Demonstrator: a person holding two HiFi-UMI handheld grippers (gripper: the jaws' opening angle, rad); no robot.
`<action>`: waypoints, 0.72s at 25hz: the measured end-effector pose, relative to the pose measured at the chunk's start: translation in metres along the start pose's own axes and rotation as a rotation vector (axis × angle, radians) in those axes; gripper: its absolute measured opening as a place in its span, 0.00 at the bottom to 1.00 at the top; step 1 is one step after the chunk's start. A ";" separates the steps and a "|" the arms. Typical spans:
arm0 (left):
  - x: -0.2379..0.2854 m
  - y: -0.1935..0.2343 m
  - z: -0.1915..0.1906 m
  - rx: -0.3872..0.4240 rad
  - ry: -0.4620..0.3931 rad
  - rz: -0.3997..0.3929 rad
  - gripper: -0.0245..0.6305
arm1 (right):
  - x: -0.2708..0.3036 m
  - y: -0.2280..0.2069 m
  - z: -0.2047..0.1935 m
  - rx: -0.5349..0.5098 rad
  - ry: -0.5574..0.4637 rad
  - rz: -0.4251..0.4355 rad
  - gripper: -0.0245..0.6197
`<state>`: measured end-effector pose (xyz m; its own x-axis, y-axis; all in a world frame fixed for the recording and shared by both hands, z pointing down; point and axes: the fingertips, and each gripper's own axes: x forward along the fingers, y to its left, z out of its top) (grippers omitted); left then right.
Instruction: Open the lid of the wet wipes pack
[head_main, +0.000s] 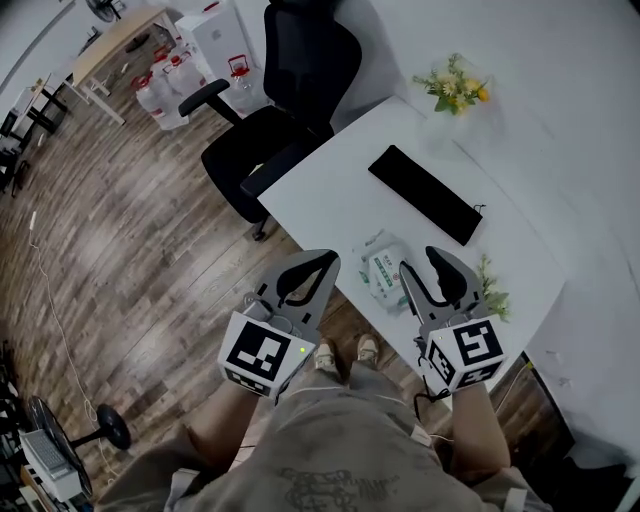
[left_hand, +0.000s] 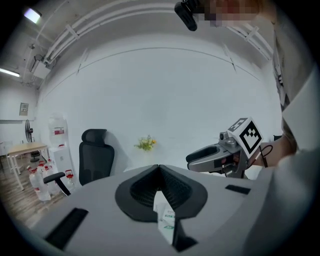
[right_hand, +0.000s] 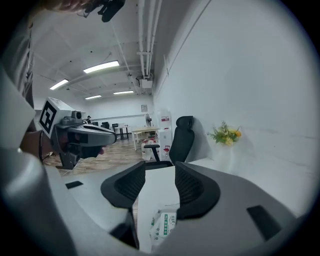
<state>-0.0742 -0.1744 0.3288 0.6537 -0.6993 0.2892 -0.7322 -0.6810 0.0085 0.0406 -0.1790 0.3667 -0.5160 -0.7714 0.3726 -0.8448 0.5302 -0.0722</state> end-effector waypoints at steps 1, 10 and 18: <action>0.008 0.002 -0.011 -0.002 0.021 -0.001 0.06 | 0.007 -0.002 -0.009 0.002 0.021 0.002 0.34; 0.069 -0.002 -0.115 -0.073 0.230 -0.051 0.06 | 0.064 -0.018 -0.097 -0.024 0.211 0.028 0.38; 0.106 -0.015 -0.188 -0.136 0.327 -0.097 0.06 | 0.096 -0.015 -0.168 -0.035 0.352 0.044 0.39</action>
<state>-0.0295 -0.1972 0.5393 0.6421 -0.5115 0.5711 -0.7027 -0.6904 0.1716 0.0273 -0.2021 0.5593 -0.4664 -0.5817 0.6664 -0.8141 0.5769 -0.0661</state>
